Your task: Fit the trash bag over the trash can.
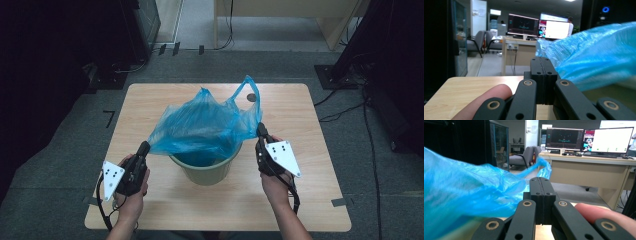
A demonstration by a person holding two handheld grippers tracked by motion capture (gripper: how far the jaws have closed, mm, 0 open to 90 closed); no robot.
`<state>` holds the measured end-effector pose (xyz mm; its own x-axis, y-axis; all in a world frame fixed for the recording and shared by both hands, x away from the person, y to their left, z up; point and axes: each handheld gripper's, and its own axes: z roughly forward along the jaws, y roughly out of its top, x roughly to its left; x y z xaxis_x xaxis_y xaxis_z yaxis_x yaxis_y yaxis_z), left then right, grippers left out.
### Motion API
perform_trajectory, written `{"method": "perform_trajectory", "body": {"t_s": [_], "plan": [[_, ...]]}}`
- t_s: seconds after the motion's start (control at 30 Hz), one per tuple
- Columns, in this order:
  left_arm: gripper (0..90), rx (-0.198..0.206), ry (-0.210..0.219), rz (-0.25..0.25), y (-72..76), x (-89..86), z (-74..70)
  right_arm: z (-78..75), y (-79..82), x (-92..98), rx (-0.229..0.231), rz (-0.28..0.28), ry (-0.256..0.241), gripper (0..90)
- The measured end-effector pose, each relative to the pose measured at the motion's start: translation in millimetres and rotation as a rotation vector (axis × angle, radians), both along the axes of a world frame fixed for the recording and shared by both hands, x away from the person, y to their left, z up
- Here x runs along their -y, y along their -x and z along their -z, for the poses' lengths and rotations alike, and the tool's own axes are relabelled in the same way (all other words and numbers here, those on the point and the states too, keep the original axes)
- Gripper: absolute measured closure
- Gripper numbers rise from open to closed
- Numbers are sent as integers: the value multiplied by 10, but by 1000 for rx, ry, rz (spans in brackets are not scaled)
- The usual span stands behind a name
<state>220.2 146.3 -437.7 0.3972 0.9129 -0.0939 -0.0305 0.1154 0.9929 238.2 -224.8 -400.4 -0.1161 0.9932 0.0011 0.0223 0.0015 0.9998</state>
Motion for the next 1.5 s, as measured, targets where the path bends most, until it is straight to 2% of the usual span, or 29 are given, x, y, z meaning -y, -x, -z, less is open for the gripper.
{"method": "perform_trajectory", "body": {"t_s": [0.13,0.17,0.2,0.3,0.37,0.4,0.43,0.47,0.5,0.53,0.6,0.7,0.77,0.83,0.87,0.93,1.13,1.2,1.27,1.37,1.5], "plan": [[900,32,-29,54,154,-27,43,70,167,15,5,-20,-26,900],[900,39,-35,76,186,-39,53,119,280,9,15,-35,-21,900],[900,40,-39,82,203,-47,65,119,280,9,15,-35,-21,900],[900,27,-70,134,221,-74,124,199,369,-4,11,-48,-14,900],[900,13,-76,203,220,-87,158,254,414,-6,9,-58,-8,900],[900,12,-115,212,223,-72,182,321,448,-2,-1,-69,-16,900],[900,9,-151,229,223,-54,209,321,448,-2,-1,-69,-16,900],[900,1,-199,225,220,-24,235,357,445,-8,-18,-73,-9,900],[900,-11,-257,204,209,9,256,412,435,-4,-59,-101,-19,900],[900,-33,-289,195,193,30,270,412,435,-4,-59,-101,-19,900],[900,-67,-276,172,159,47,277,466,404,14,-118,-133,-50,900],[900,-140,-234,140,74,73,300,528,380,20,-143,-143,-59,900],[900,-194,-230,117,19,86,342,533,370,11,-148,-143,-62,900],[900,-228,-221,95,-19,83,391,541,360,-6,-153,-144,-45,900],[900,-246,-217,88,-39,79,408,577,337,-12,-174,-145,-37,900],[900,-264,-193,73,-66,68,421,599,324,-12,-182,-143,-42,900],[900,-317,-183,57,-138,94,470,696,285,-60,-212,-144,-20,900],[900,-321,-187,48,-157,111,485,715,285,-75,-215,-145,-11,900],[900,-327,-173,46,-176,125,496,733,280,-82,-223,-148,-6,900],[900,-349,-188,31,-198,140,519,771,262,-89,-240,-142,-6,900],[900,-348,-195,13,-219,115,534,800,231,-73,-258,-131,-4,900]]}}
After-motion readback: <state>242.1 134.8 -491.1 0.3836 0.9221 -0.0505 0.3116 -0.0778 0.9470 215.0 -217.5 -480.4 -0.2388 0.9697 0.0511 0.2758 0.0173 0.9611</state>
